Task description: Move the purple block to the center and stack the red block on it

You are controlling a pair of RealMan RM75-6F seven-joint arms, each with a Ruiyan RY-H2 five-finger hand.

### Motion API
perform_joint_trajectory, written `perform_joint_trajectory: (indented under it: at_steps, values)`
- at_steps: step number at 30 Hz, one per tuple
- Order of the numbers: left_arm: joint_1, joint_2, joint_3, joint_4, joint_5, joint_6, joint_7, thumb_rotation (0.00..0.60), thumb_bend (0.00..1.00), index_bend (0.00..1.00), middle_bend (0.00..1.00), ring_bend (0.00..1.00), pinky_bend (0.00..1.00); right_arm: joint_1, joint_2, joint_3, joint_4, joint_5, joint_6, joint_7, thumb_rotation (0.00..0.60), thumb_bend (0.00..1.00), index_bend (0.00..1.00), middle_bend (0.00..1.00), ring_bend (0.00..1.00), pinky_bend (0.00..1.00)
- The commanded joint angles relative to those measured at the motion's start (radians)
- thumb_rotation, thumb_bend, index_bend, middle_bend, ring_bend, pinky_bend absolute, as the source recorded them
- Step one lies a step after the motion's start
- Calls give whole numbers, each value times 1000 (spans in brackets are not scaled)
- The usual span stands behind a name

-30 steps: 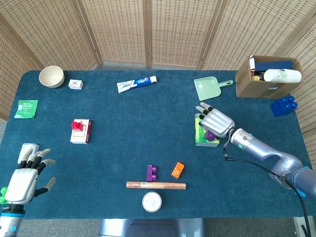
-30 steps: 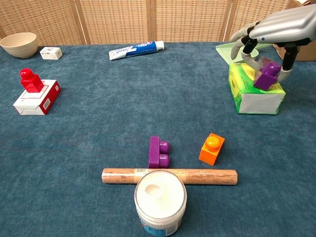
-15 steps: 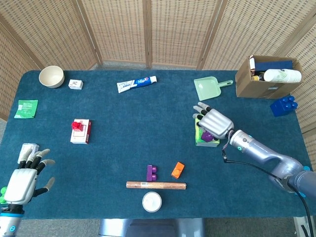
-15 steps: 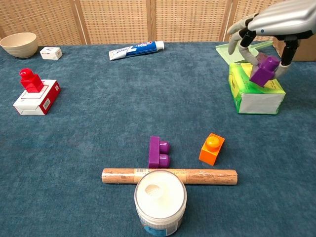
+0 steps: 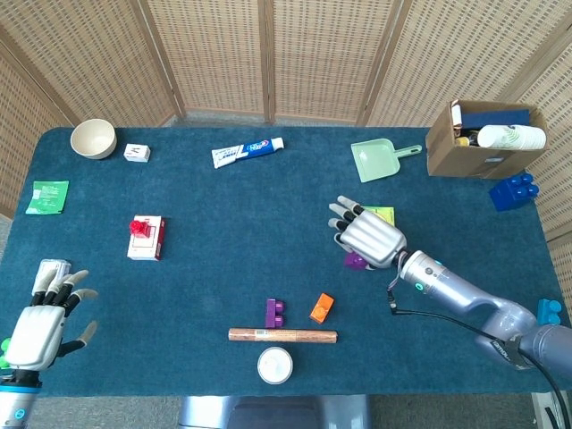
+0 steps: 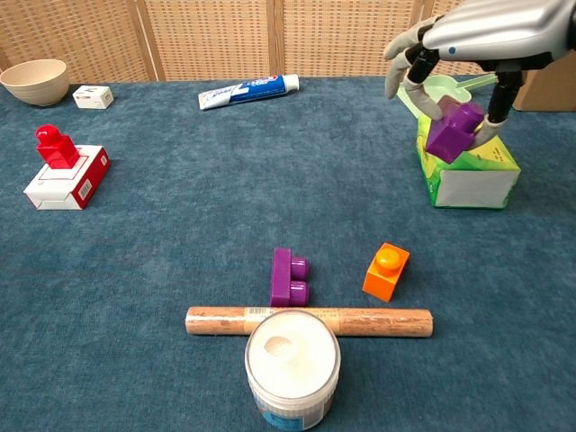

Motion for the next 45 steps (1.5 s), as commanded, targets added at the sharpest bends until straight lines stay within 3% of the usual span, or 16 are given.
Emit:
perform_joint_trajectory:
  at_steps: [1, 15, 31, 45]
  values:
    - [2, -1, 1, 15, 0, 3, -19, 600, 377, 337, 173, 174, 0, 4, -9, 29, -44, 44, -22, -49, 600, 30, 659, 264, 84, 119]
    - [18, -7, 14, 79, 3, 14, -95, 600, 377, 338, 173, 174, 0, 57, -118, 113, -94, 193, -100, -219, 600, 29, 665, 264, 84, 134]
    - [24, -17, 15, 122, -5, 10, -138, 600, 376, 338, 173, 174, 0, 153, -268, 167, 18, 351, -187, -318, 600, 30, 672, 264, 83, 134]
    - [30, -20, 16, 147, -12, 8, -160, 600, 376, 338, 172, 174, 0, 222, -385, 179, 110, 426, -219, -356, 600, 30, 671, 263, 84, 134]
